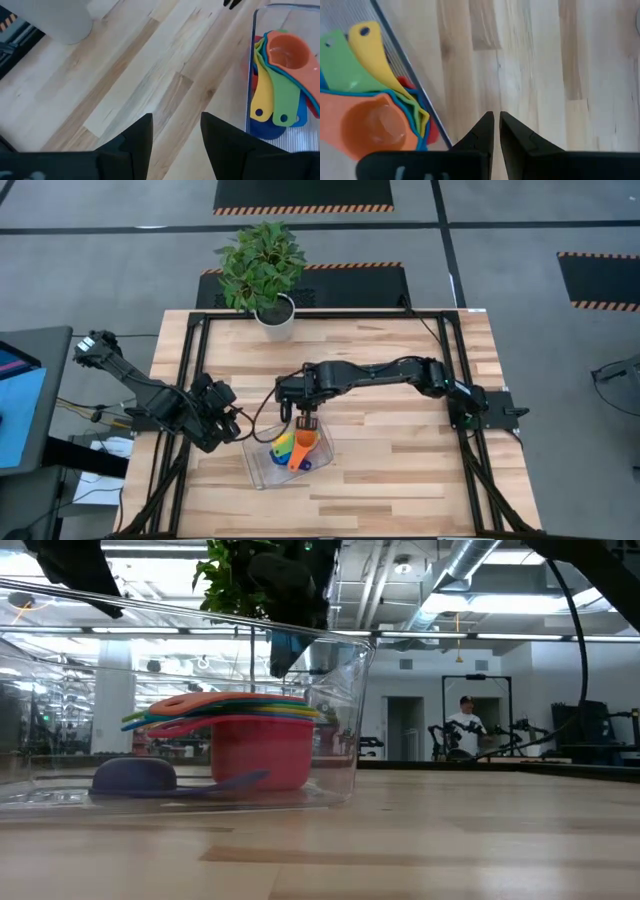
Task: Nest measuring cups in basket
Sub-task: Adjust the transparent bin on the table
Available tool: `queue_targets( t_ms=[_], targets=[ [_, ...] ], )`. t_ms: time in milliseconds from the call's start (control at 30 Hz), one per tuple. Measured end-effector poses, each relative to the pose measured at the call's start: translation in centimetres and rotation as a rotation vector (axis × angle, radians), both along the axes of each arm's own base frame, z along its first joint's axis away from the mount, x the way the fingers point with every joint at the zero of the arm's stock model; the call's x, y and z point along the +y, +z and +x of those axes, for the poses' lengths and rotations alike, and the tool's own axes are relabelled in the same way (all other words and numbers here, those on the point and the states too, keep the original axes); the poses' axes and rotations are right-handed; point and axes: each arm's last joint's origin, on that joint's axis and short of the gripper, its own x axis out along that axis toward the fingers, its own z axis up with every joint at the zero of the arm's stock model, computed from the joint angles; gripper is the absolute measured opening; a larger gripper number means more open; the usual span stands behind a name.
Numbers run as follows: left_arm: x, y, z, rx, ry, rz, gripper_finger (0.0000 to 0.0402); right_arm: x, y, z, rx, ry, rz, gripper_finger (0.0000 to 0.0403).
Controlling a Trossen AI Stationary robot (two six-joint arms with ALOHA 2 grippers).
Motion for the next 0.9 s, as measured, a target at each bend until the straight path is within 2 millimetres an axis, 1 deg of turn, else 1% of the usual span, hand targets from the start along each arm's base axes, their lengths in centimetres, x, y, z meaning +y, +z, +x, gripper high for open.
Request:
queue_targets(
  t_ms=[100, 167, 233, 433, 567, 733, 900],
  targets=[
    [0.0, 0.0, 0.0, 0.002, -0.003, 0.002, 0.0155, -0.2, -0.9, 0.2, 0.032, 0.000, 0.009, 0.0054],
    [0.0, 0.0, 0.0, 0.002, -0.003, 0.002, 0.0155, 0.1, -1.8, 0.4, 0.053, 0.004, 0.008, 0.0054],
    [0.0, 0.0, 0.0, 0.005, -0.004, 0.004, 0.0155, 0.3, -2.2, 0.5, 0.065, 0.005, 0.011, 0.0054],
    [0.0, 0.0, 0.0, 0.020, -0.034, 0.025, 0.0155, 1.0, -2.0, 0.4, 0.058, 0.003, 0.042, 0.0054],
    [0.0, 0.0, 0.0, 0.028, -0.049, 0.035, 0.0155, 1.7, -2.1, 0.0, 0.092, 0.002, 0.046, 0.0054],
    [0.0, 0.0, 0.0, 0.036, -0.069, 0.054, 0.0155, 3.0, -2.2, -0.3, 0.109, 0.007, 0.071, 0.0054],
    [0.1, 0.0, 0.0, 0.044, -0.094, 0.080, 0.0155, 4.4, -2.2, -0.4, 0.093, -0.036, 0.103, 0.0054]
  ],
)
